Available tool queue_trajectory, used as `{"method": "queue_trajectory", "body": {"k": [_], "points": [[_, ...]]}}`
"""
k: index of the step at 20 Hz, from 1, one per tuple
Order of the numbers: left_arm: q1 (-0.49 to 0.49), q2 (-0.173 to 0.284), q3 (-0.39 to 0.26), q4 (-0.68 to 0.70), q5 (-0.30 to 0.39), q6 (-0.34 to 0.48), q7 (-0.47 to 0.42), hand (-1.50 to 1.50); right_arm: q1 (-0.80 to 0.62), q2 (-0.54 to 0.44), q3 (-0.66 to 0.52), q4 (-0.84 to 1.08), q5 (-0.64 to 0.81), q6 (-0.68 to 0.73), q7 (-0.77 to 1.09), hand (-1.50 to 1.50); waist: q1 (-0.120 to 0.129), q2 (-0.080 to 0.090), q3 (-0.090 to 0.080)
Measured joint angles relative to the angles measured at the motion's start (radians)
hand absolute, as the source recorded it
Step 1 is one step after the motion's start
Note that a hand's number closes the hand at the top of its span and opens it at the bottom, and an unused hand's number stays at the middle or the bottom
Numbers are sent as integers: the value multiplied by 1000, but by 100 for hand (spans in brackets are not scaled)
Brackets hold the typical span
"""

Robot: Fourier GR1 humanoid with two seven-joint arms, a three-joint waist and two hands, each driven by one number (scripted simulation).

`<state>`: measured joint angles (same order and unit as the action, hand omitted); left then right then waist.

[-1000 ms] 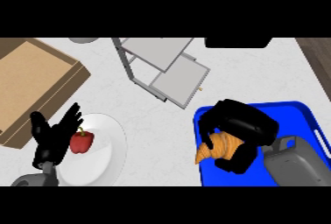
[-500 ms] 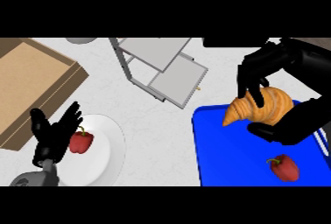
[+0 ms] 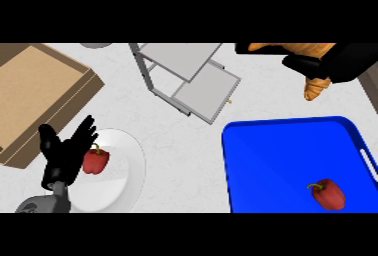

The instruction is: Pick the croissant from the tray and place it in the tiered shelf

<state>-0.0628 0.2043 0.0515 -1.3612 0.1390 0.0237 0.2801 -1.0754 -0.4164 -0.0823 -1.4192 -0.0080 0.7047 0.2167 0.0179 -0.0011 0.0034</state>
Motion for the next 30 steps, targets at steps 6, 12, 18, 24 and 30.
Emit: {"method": "queue_trajectory", "body": {"k": [6,12,18,24,30], "points": [[3,-8,-2,-14,-5,-4,0,0,-180,14,-12,213,59,-47,-17,150,8,3,0],[-19,-12,0,0,-7,-12,5,0,-298,15,19,445,158,-54,-168,150,15,8,-1],[-28,-7,7,9,-3,-26,13,0,-366,63,78,610,276,-123,-318,150,20,11,-2],[-19,-17,4,5,-21,-16,-4,0,-414,100,106,773,369,-211,-449,150,24,12,0],[-34,-14,13,26,-15,-30,-2,0,-462,140,109,920,430,-302,-533,150,29,15,-1]]}}
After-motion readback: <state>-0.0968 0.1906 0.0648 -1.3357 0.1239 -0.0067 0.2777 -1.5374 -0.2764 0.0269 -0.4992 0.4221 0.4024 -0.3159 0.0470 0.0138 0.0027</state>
